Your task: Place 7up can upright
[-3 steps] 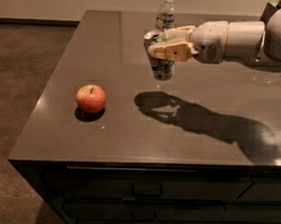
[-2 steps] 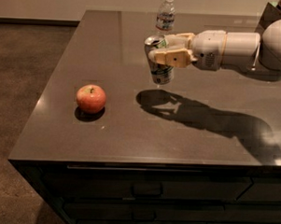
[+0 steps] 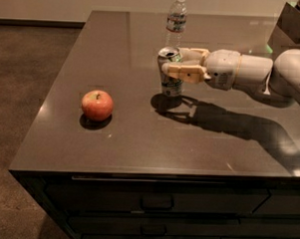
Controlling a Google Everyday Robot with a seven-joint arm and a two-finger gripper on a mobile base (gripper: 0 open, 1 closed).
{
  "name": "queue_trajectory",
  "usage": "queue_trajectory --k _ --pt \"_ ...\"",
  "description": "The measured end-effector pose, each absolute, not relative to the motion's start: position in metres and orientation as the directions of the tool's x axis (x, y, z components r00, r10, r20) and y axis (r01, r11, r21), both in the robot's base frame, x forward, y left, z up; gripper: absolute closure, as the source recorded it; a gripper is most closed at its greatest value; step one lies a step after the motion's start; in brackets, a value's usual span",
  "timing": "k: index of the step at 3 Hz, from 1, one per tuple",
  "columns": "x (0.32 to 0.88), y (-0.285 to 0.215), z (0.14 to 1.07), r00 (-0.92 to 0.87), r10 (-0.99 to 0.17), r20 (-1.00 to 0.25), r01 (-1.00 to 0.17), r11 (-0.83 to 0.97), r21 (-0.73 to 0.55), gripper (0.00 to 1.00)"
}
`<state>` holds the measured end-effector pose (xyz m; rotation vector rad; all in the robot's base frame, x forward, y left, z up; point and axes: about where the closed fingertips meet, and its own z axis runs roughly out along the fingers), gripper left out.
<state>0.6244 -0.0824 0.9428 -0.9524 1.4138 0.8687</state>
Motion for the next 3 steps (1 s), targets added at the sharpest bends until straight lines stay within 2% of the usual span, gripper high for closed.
queue_trajectory --k 2,3 --pt "0.626 -0.0838 0.9269 0.015 0.006 -1.0 -0.915 0.404 -0.012 0.35" --pt "0.6257 -0.0808 0.9277 0.016 0.005 -1.0 -0.917 0.4 -0.013 0.11"
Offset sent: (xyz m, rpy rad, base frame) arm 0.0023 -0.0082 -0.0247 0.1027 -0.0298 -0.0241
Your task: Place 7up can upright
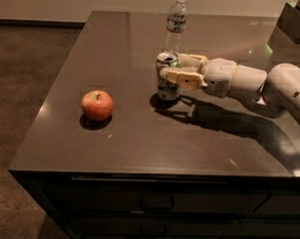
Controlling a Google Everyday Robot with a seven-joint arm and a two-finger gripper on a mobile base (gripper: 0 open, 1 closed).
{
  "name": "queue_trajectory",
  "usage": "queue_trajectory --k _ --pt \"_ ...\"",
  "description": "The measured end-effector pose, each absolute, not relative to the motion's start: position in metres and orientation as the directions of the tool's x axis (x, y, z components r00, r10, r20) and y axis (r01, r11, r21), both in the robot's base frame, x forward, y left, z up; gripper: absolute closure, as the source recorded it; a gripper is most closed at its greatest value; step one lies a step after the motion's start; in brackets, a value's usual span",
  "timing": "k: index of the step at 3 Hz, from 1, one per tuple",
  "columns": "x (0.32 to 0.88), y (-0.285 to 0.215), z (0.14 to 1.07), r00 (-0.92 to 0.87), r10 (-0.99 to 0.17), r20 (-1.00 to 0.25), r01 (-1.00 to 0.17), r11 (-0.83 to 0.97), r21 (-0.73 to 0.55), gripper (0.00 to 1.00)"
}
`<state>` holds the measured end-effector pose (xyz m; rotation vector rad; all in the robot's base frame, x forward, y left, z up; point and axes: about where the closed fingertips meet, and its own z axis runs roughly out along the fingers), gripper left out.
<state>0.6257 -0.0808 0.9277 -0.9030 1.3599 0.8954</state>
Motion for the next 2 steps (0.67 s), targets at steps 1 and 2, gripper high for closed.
queue_trajectory --k 1,2 --pt "0.6254 -0.0782 0.9281 0.016 0.005 -1.0 -0.918 0.396 -0.013 0.0" --pt "0.6254 -0.0782 0.9281 0.016 0.005 -1.0 -0.918 0.396 -0.013 0.0"
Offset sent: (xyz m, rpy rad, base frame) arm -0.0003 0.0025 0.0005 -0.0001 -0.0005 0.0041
